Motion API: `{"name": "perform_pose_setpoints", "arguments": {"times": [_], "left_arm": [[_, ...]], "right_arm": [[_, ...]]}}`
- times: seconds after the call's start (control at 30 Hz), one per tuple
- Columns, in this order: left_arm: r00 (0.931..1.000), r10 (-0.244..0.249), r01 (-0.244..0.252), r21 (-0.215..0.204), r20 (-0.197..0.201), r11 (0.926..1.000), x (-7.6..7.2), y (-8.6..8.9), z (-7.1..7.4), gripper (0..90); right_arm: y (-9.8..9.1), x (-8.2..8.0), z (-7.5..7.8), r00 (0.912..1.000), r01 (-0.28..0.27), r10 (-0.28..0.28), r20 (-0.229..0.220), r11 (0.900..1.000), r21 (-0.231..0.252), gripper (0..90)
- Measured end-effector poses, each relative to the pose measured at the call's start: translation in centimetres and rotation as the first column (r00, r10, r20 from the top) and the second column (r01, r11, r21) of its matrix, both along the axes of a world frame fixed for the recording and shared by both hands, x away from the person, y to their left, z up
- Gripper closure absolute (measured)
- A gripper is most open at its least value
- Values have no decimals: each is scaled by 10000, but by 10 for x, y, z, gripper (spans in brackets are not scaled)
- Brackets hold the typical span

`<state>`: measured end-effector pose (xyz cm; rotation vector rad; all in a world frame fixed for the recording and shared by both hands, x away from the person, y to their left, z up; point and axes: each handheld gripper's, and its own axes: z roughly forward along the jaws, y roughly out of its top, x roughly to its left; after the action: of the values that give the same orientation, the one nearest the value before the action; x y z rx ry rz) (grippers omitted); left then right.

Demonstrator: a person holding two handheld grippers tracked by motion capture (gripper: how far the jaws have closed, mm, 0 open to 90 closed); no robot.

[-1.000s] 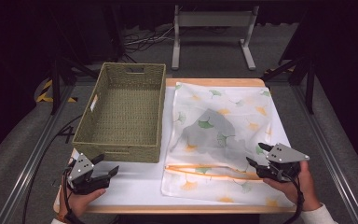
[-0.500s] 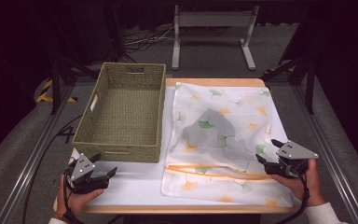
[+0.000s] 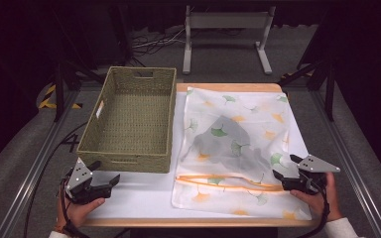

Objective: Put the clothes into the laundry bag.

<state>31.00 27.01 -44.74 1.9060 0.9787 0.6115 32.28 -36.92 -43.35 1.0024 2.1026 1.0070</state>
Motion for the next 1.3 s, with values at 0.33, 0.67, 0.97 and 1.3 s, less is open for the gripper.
{"name": "perform_pose_setpoints", "arguments": {"times": [0.33,0.67,0.97,1.3], "left_arm": [[10000,59,-61,-328,-55,9994,1,1,1,128],[9992,370,-373,-172,-160,9992,0,-6,4,102],[9995,287,-288,-144,-116,9995,-4,-5,4,98],[9994,155,-161,-191,-304,9997,-7,-7,3,72]], "right_arm": [[0,-5,3,9996,101,-97,248,9998,-171,159],[-2,-2,1,9996,198,-195,194,9997,-154,148],[1,-3,2,9994,102,-96,333,9998,-199,152],[0,-3,2,9993,179,-174,346,9997,-157,146]]}}
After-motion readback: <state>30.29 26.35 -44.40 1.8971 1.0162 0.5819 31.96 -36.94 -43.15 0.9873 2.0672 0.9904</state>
